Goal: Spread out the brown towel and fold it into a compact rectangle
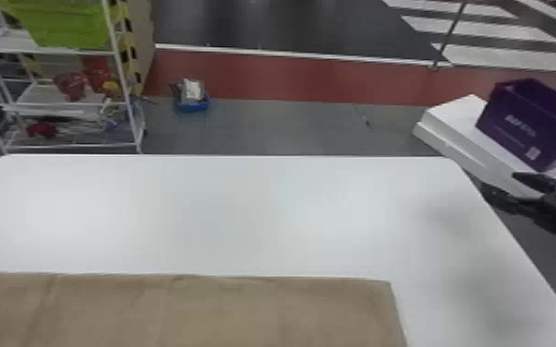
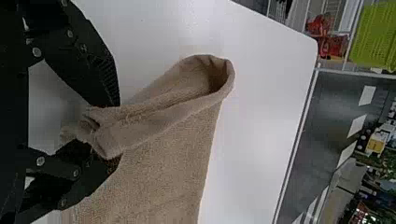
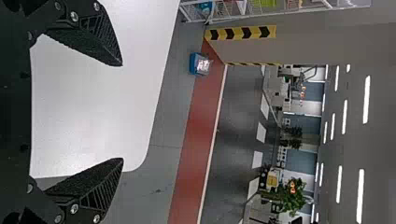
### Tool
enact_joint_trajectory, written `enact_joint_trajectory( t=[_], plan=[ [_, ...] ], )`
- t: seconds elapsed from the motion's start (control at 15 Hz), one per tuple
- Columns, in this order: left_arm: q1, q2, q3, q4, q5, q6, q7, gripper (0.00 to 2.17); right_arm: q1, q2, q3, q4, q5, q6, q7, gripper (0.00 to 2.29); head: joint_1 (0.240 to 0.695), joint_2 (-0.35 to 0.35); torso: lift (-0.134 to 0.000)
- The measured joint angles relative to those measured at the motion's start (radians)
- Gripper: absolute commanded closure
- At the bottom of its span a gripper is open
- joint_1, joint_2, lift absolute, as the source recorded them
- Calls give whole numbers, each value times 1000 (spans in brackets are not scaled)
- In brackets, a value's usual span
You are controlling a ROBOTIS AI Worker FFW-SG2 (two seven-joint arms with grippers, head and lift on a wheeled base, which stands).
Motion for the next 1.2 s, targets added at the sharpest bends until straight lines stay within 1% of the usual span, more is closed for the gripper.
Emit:
enact_joint_trajectory(
  t=[0.13,0.27,0.33,0.47,0.53,0.67,0.73,0.8,0.87,1.0,1.07,1.2],
  plan=[
    [33,0,10,-39,27,-108,3,724,0,0,0,1,1,0,0,174,695,-146,-124],
    [83,0,20,-110,79,-217,-2,728,0,0,0,1,2,0,0,174,695,-150,-124],
    [113,0,24,-153,116,-263,-12,728,0,0,1,2,2,0,0,174,695,-156,-124],
    [153,0,23,-220,164,-296,-56,728,0,2,4,2,2,-1,0,174,695,-190,-124],
    [162,0,15,-240,168,-296,-70,728,0,3,8,1,2,-4,0,174,695,-190,-124],
    [168,0,-8,-245,148,-288,-74,728,0,3,14,3,2,-9,0,174,695,-205,-124],
    [169,0,-19,-239,138,-288,-76,761,0,3,15,7,1,-12,0,174,695,-208,-124],
    [169,0,-26,-235,131,-288,-79,1258,0,3,15,9,1,-14,0,174,695,-212,-124],
    [170,0,-33,-233,123,-288,-89,1484,0,3,15,10,0,-15,0,174,695,-215,-124],
    [172,0,-43,-232,113,-291,-117,1838,2,1,13,10,0,-18,0,174,695,-231,-124],
    [178,0,-49,-233,111,-295,-138,1878,3,0,13,11,0,-18,0,174,695,-238,-124],
    [207,0,-72,-257,119,-309,-151,1882,3,0,12,11,0,-18,0,174,695,-256,-124]
  ],
)
